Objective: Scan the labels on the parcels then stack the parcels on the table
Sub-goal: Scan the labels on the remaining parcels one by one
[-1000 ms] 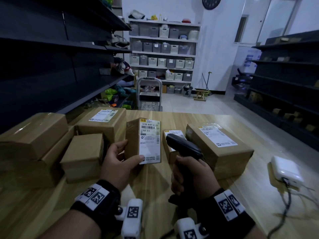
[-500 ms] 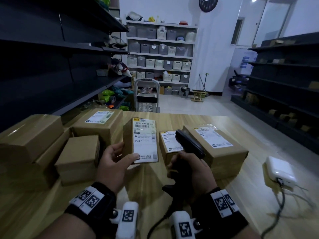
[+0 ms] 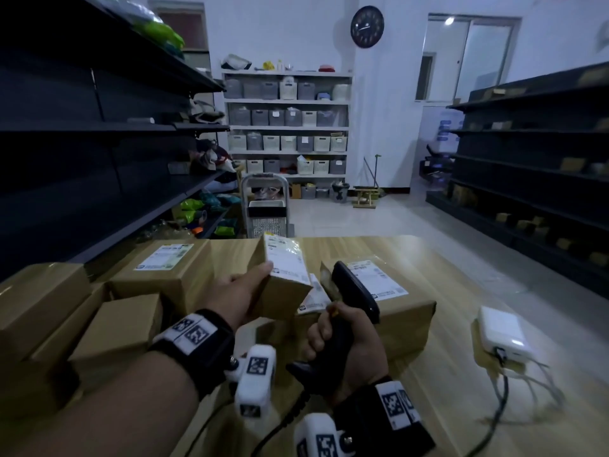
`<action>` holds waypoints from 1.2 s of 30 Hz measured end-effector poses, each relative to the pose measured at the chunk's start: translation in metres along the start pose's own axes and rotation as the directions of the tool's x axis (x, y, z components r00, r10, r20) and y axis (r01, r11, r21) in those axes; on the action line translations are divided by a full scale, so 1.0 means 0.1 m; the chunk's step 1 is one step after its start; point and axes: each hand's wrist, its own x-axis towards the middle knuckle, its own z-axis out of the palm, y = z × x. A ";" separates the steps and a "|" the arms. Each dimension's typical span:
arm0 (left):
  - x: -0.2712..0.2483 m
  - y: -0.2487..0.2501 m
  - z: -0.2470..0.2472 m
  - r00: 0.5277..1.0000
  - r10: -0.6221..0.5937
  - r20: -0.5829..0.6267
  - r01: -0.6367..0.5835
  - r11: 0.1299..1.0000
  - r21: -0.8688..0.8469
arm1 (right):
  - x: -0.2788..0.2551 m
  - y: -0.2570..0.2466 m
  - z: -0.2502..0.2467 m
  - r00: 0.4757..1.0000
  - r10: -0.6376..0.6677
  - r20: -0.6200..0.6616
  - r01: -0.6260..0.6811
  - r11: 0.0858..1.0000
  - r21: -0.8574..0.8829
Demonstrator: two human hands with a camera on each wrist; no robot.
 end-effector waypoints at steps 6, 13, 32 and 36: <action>0.05 0.22 0.21 0.999 0.049 -0.023 -0.048 0.998 0.049 | 0.03 0.05 -0.03 0.999 0.014 0.043 -0.015 1.000 0.024; -0.18 0.18 -0.19 0.974 0.193 -0.122 -0.157 0.953 0.260 | 0.00 0.12 0.01 0.977 0.097 0.191 -0.092 0.995 -0.037; 0.87 0.66 -1.05 0.931 0.145 -0.336 0.296 0.243 0.924 | 0.12 0.15 -0.10 0.966 0.156 0.207 -0.135 0.984 -0.114; 0.91 0.64 -1.10 0.944 0.102 -0.313 0.286 0.216 0.934 | 0.10 0.14 -0.07 0.961 0.180 0.209 -0.153 0.979 -0.138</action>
